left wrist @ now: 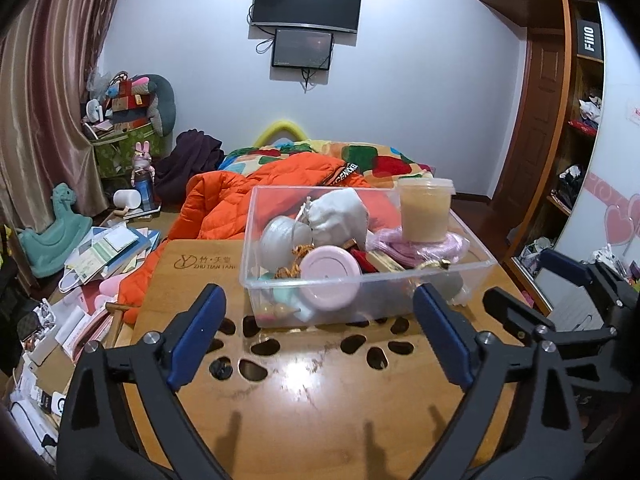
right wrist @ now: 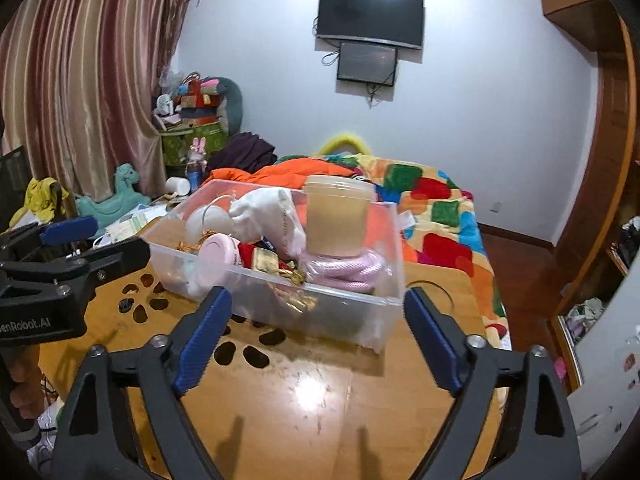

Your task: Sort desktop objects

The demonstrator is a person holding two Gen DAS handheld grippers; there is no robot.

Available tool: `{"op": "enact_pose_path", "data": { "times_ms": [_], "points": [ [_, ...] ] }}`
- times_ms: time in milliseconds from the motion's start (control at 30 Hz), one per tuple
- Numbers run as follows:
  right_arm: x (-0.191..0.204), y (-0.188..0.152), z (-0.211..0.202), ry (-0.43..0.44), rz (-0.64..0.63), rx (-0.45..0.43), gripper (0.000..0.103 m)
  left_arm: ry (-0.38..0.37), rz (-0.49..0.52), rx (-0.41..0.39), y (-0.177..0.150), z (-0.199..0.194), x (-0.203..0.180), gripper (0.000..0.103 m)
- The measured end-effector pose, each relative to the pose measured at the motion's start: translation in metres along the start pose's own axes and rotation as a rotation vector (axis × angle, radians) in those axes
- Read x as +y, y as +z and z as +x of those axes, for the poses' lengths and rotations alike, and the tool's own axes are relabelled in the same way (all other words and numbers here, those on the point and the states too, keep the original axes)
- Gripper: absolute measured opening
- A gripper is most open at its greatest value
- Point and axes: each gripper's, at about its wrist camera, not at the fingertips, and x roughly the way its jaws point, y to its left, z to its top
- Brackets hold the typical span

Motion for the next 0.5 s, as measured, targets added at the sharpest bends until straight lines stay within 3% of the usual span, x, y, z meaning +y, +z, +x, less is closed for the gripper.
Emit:
{"op": "enact_pose_path", "data": {
  "times_ms": [100,500],
  "points": [
    [-0.005,-0.006,-0.011,-0.008,0.032,-0.016,0.101,0.018,0.030,-0.010,-0.009,-0.009,-0.008,0.097],
    [-0.013,-0.026,-0.029,-0.031,0.057,-0.009,0.102,0.007,0.020,-0.003,-0.030,-0.024,-0.018,0.100]
  ]
}}
